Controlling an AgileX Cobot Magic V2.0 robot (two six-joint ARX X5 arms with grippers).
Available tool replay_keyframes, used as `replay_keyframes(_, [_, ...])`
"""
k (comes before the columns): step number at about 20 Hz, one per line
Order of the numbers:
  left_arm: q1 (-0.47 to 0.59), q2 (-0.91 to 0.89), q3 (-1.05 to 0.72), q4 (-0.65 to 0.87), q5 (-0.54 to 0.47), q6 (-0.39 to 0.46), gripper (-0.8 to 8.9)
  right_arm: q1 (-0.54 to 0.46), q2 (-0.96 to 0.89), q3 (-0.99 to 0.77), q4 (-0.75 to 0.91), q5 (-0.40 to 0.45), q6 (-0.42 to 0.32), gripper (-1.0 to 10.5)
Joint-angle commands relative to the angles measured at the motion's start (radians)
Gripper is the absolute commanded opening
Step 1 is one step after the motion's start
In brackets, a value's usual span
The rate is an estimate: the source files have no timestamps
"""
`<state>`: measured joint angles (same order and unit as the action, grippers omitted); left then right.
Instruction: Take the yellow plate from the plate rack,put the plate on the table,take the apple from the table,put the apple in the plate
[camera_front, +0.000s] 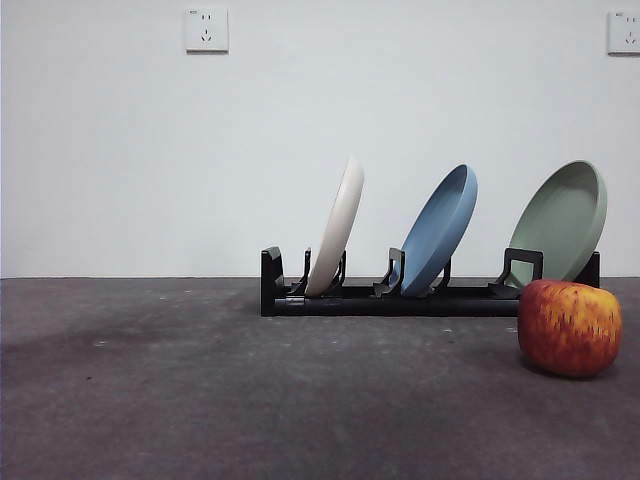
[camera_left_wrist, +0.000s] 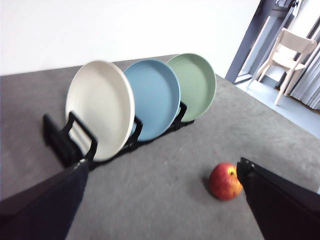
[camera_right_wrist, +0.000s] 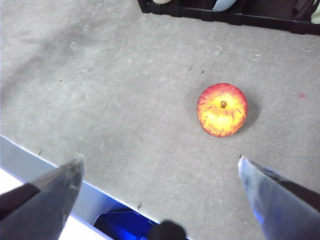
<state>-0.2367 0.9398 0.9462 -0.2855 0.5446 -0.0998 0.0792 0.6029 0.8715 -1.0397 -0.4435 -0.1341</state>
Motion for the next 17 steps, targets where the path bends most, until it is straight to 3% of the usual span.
replay_keyframes(1, [-0.060,0.145,0.087,0.058,-0.036,-0.009,4.99,0.003,-0.001,0.003,0.006,0.000,0.006,6.6])
replay_keyframes(9, [-0.197,0.698,0.462,0.182,-0.137,-0.009,4.99,0.003,-0.001,0.003,0.006,0.000,0.005,6.6])
replay_keyframes(17, [-0.238,1.026,0.664,0.241,-0.232,-0.009,4.99,0.003,-0.001,0.003,0.005,0.001,0.006,6.6])
